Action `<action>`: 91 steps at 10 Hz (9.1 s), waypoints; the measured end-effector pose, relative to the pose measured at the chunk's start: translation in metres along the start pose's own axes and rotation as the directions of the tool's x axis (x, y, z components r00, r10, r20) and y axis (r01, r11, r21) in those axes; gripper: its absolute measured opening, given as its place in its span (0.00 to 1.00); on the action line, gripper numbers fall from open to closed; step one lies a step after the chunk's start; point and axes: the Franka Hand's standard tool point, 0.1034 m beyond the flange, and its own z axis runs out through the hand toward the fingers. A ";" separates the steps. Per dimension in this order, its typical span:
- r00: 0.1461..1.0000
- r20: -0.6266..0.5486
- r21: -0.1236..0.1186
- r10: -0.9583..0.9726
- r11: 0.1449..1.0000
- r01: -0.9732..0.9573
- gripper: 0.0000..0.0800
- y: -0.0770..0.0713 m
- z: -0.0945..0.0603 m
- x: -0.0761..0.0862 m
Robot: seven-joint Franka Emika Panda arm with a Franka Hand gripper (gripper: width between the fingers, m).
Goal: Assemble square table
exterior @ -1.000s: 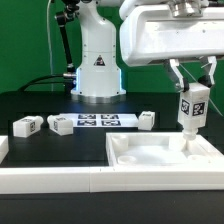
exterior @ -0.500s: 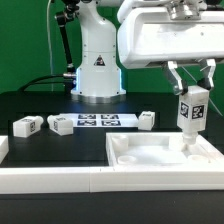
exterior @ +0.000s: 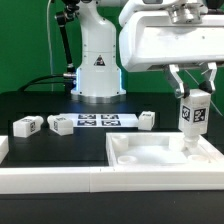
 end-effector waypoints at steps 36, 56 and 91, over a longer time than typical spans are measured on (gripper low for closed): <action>0.991 -0.126 -0.046 -0.038 0.998 0.032 0.36 -0.019 0.026 -0.025; 0.999 -0.035 -0.003 -0.035 0.999 0.035 0.81 -0.027 0.017 -0.022; 0.921 0.388 0.057 0.049 0.995 -0.077 0.37 -0.021 0.033 -0.029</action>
Offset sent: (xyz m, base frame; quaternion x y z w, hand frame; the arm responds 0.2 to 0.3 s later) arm 0.0000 0.0000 0.0000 0.0000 0.0000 0.0000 1.0000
